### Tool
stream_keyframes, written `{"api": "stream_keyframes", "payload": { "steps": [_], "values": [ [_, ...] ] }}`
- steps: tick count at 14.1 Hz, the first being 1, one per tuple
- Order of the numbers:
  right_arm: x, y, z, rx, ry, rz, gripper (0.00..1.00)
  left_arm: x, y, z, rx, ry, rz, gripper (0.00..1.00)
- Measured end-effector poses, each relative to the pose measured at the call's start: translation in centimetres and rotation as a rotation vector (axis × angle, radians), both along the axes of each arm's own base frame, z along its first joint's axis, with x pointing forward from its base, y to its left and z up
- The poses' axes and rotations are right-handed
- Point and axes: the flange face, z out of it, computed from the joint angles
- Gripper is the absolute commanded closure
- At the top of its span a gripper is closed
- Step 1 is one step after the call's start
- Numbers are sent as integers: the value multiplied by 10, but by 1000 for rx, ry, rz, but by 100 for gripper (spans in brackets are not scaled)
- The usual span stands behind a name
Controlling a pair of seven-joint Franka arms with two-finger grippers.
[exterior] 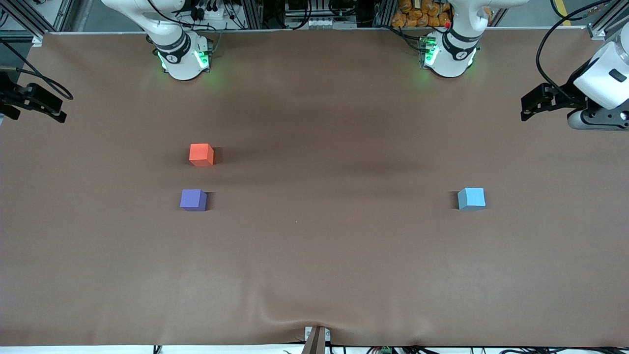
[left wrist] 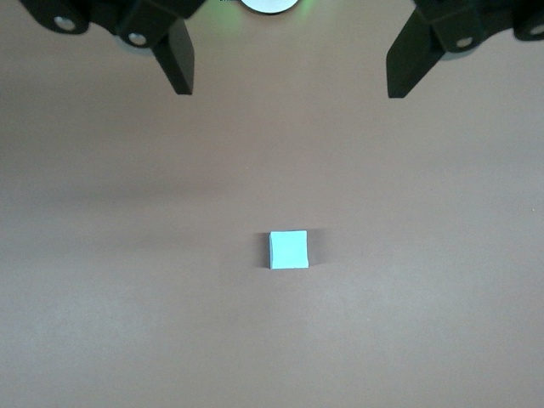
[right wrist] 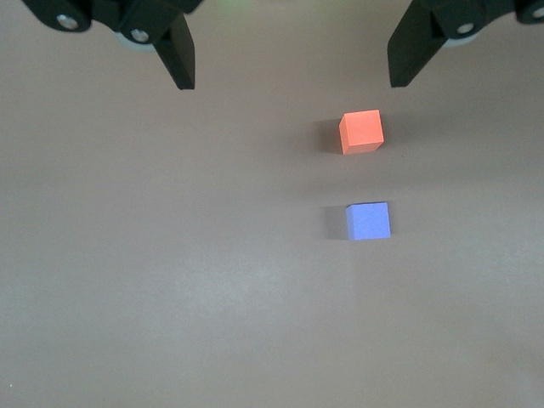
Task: Place blue block between orange and purple blocks
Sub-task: 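Reach the left gripper down to the light blue cube and grasp it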
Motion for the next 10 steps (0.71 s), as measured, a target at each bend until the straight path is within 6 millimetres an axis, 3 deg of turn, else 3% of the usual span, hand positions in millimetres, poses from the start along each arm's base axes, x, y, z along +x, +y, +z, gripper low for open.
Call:
{"api": "stream_keyframes", "payload": {
  "steps": [3, 5, 8, 10],
  "values": [
    [0, 2, 0, 0, 1, 4, 0, 2, -2, -6, 1, 17, -7, 0],
    [-2, 11, -1, 0, 21, 20, 0, 9, -9, -24, 4, 52, -19, 0],
    [-6, 16, -3, 1, 52, 28, 0, 35, -36, -82, 18, 129, -7, 0],
    [-6, 15, -3, 1, 53, 26, 0, 58, -37, -129, 29, 165, 61, 0]
  ]
}}
